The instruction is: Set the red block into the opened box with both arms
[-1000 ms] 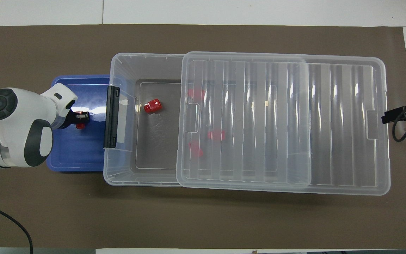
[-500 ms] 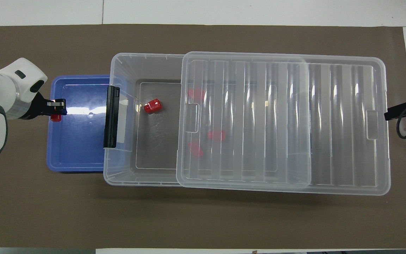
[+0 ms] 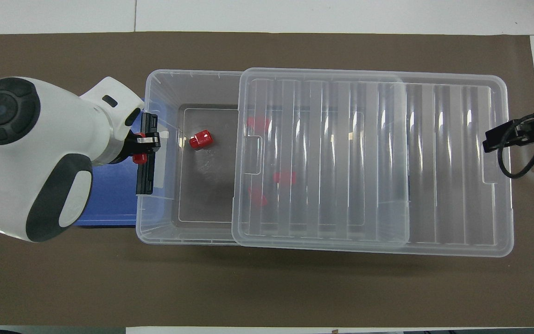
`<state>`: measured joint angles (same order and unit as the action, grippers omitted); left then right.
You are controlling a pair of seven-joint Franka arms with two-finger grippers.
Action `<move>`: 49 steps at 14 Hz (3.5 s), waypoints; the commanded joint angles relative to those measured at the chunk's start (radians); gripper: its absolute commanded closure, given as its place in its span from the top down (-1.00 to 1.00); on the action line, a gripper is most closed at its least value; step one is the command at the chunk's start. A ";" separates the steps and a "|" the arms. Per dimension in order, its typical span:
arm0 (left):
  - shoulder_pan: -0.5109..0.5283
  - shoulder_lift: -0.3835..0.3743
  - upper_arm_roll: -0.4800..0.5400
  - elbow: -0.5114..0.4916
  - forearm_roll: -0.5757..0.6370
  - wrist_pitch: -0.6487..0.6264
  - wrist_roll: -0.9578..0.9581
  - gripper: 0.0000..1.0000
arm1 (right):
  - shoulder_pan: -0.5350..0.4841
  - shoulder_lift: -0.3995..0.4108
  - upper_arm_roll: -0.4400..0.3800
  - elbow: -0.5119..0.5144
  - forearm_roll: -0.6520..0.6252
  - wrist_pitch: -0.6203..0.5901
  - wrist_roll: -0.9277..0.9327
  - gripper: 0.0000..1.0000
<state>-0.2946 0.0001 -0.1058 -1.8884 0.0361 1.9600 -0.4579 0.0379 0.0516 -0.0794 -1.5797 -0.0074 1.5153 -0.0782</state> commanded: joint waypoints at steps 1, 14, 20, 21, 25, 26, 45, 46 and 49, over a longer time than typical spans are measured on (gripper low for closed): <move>-0.099 0.012 0.011 -0.030 0.015 0.036 -0.135 -1.00 | -0.007 -0.006 0.021 0.009 0.001 -0.035 0.058 1.00; -0.159 0.121 0.012 -0.237 0.015 0.345 -0.203 -1.00 | -0.012 -0.019 0.072 0.009 0.003 -0.034 0.149 1.00; -0.173 0.159 0.011 -0.273 0.013 0.388 -0.209 -1.00 | -0.010 -0.021 0.072 0.006 0.001 -0.035 0.150 1.00; -0.173 0.161 0.011 -0.270 0.013 0.389 -0.211 -1.00 | -0.010 -0.021 0.072 0.006 0.001 -0.035 0.150 1.00; -0.175 0.158 0.012 -0.253 0.015 0.376 -0.214 1.00 | -0.009 -0.018 0.072 0.006 0.000 -0.035 0.150 1.00; -0.175 0.152 0.012 -0.245 0.015 0.373 -0.215 1.00 | -0.009 -0.016 0.072 0.007 -0.002 -0.033 0.150 1.00; -0.003 -0.127 0.026 -0.113 0.018 -0.041 0.011 1.00 | -0.010 -0.018 0.067 -0.005 -0.014 0.015 0.135 1.00; 0.023 -0.126 0.026 -0.110 0.018 -0.038 0.037 1.00 | -0.015 -0.021 0.050 -0.023 -0.014 0.051 0.111 1.00; 0.101 -0.100 0.025 -0.055 0.016 -0.044 0.111 1.00 | -0.015 -0.053 -0.071 -0.135 -0.014 0.159 -0.093 -0.49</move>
<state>-0.2409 -0.1216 -0.0734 -1.9913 0.0381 1.9327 -0.3934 0.0330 0.0375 -0.0792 -1.6159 -0.0169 1.5946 -0.0393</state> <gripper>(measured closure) 0.000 0.176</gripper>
